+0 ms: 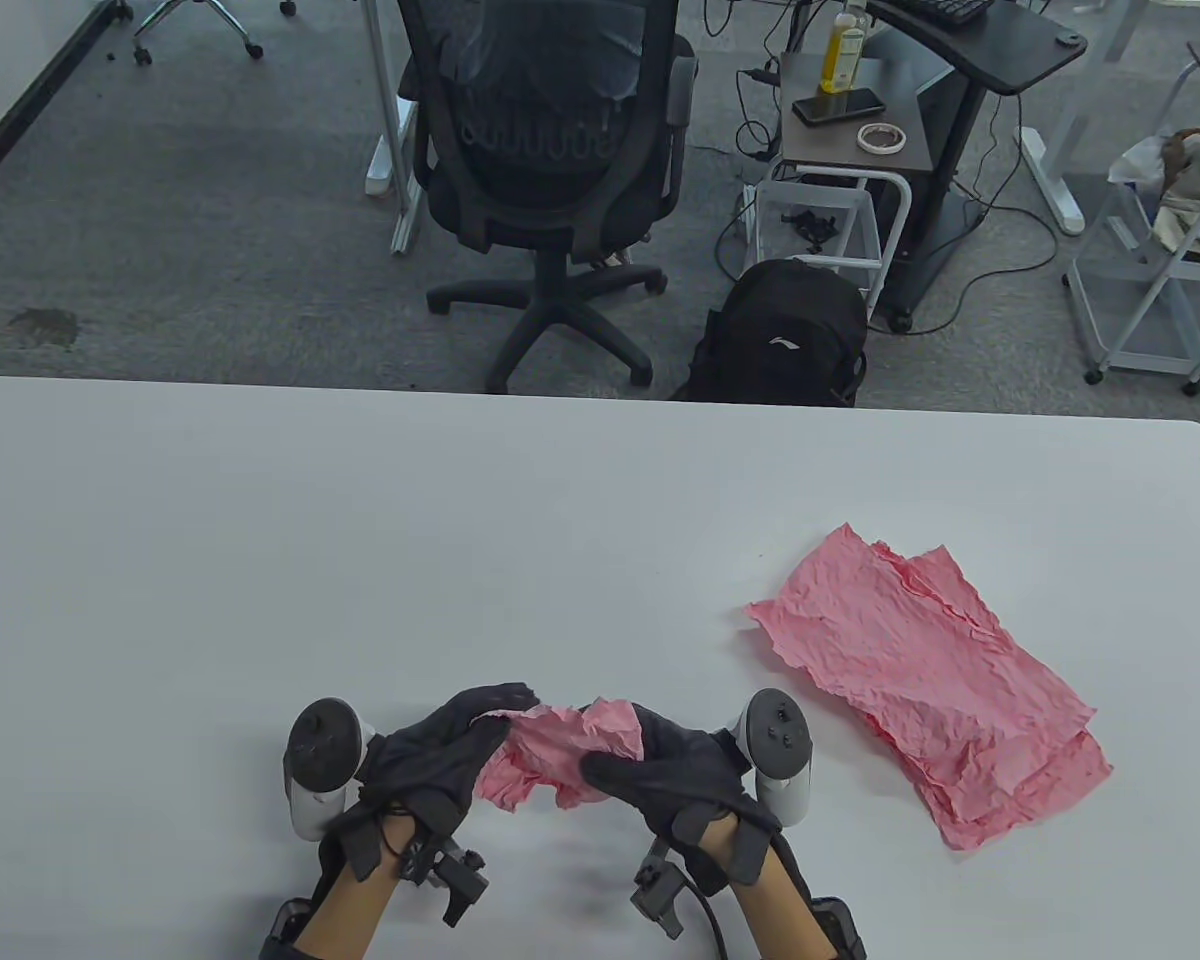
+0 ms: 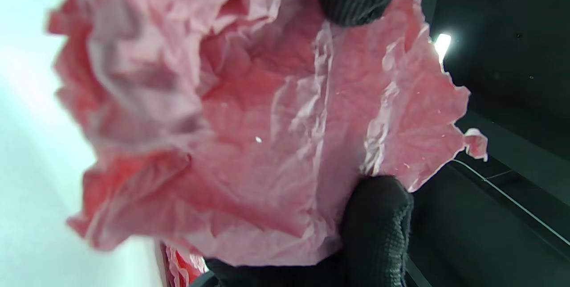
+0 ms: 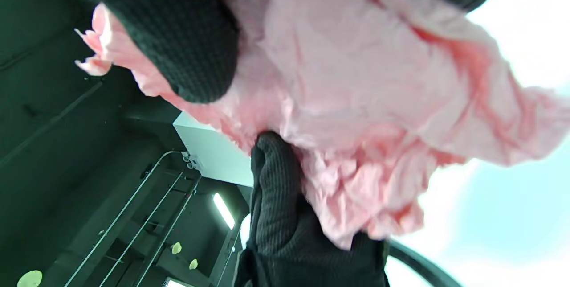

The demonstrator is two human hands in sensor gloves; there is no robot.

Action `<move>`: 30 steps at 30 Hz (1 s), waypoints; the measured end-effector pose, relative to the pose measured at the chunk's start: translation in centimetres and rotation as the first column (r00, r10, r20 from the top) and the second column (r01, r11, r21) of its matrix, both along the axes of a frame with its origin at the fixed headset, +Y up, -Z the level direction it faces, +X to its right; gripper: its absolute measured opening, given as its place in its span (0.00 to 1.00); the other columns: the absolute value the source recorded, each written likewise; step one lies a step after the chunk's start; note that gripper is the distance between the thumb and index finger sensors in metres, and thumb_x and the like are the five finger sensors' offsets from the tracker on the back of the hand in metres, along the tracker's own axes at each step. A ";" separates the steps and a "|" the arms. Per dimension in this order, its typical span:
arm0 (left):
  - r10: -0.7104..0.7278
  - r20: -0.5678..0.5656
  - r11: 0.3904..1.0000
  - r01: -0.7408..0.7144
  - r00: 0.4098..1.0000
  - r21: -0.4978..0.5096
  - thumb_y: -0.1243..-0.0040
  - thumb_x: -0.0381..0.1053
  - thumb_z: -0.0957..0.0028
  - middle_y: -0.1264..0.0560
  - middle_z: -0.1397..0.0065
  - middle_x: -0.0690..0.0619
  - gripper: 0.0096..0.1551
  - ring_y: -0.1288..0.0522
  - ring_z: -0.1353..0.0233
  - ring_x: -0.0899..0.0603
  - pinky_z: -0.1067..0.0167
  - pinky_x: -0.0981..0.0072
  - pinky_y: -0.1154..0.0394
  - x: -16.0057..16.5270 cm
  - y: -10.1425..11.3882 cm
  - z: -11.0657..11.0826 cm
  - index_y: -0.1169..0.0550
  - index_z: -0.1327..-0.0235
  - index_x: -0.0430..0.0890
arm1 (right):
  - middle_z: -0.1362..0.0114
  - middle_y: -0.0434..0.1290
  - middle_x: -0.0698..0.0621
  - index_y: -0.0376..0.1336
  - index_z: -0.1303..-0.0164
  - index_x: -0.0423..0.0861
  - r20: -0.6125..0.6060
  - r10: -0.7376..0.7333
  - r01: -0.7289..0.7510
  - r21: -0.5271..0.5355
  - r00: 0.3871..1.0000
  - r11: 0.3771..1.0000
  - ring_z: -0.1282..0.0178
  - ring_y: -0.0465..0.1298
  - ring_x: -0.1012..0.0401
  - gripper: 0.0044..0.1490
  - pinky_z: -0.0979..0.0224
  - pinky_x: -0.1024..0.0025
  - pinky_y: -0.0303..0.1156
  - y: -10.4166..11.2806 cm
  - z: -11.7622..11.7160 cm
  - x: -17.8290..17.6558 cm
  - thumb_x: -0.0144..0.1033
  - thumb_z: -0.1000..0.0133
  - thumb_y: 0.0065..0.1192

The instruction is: Flatten crumpled papers and stack

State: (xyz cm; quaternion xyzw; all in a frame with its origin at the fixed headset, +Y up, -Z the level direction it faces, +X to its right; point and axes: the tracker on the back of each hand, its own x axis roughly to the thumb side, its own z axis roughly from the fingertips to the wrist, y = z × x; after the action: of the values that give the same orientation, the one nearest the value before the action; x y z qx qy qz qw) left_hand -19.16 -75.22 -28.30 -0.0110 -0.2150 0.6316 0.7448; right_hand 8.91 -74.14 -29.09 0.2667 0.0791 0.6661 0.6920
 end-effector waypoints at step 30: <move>-0.155 -0.200 0.975 0.183 0.967 0.126 0.41 0.56 0.43 0.15 0.52 0.54 0.25 0.13 0.54 0.44 0.43 0.46 0.23 -2.2 1.4 -0.1 0.20 0.37 0.46 | 0.49 0.75 0.44 0.68 0.34 0.44 0.462 0.333 -0.435 0.133 0.822 0.890 0.45 0.75 0.43 0.32 0.39 0.37 0.66 1.6 -0.7 4.9 0.40 0.48 0.75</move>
State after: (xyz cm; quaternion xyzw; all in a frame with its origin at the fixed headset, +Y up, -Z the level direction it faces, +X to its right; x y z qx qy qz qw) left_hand -21.38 -73.84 -28.37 0.0843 -0.1863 0.5468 0.8119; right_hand 13.83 -72.53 -29.83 0.1719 -0.1005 0.8389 0.5066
